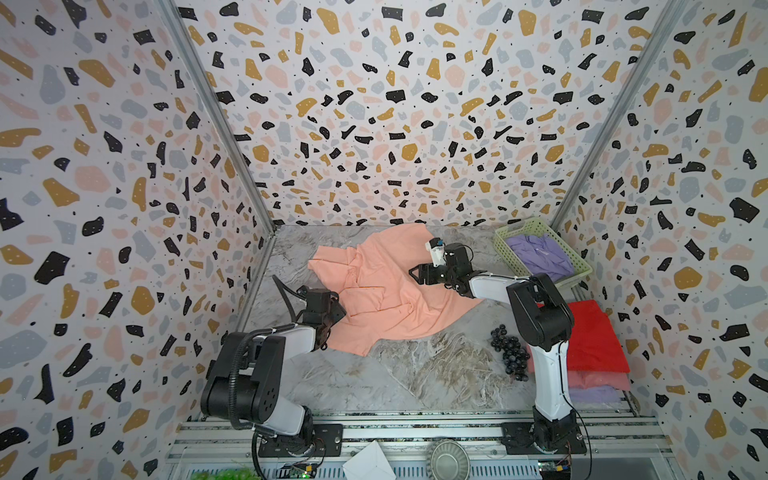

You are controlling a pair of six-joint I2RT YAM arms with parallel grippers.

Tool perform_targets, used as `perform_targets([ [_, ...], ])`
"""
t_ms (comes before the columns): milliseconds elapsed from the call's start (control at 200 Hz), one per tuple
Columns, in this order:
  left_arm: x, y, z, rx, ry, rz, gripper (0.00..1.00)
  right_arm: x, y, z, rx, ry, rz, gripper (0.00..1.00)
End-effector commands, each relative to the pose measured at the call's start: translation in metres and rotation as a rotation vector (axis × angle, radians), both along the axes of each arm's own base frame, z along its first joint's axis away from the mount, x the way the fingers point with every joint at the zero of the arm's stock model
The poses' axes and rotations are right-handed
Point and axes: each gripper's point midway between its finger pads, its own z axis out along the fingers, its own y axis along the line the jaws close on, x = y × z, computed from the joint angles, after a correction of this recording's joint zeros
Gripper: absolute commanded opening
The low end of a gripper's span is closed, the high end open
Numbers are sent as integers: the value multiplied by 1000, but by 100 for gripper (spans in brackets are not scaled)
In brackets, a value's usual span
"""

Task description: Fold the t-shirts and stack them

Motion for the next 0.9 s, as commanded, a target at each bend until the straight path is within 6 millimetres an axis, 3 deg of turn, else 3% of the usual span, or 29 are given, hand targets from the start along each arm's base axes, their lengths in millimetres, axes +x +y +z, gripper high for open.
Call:
perform_targets([
  [0, -42, 14, -31, -73, 99, 113, 66, 16, -12, 5, 71, 64, -91, 78],
  [150, -70, 26, -27, -47, 132, 180, 68, 24, -52, -26, 50, 181, -243, 76],
  [245, -80, 25, -13, -51, 97, 165, 68, 23, -80, -37, 45, 225, -322, 77],
  [410, -54, -6, 62, -83, -99, -53, 74, 13, -104, -41, 54, 242, -359, 76],
  [526, -37, -33, 88, -118, -126, -204, 77, 1, -117, -46, 2, 264, -402, 76],
  [786, 2, -91, 66, -221, -97, -365, 76, -23, -132, -45, 1, 272, -437, 76],
  [891, 8, -100, 50, -232, -58, -367, 76, -26, -136, -44, -4, 270, -447, 76],
])
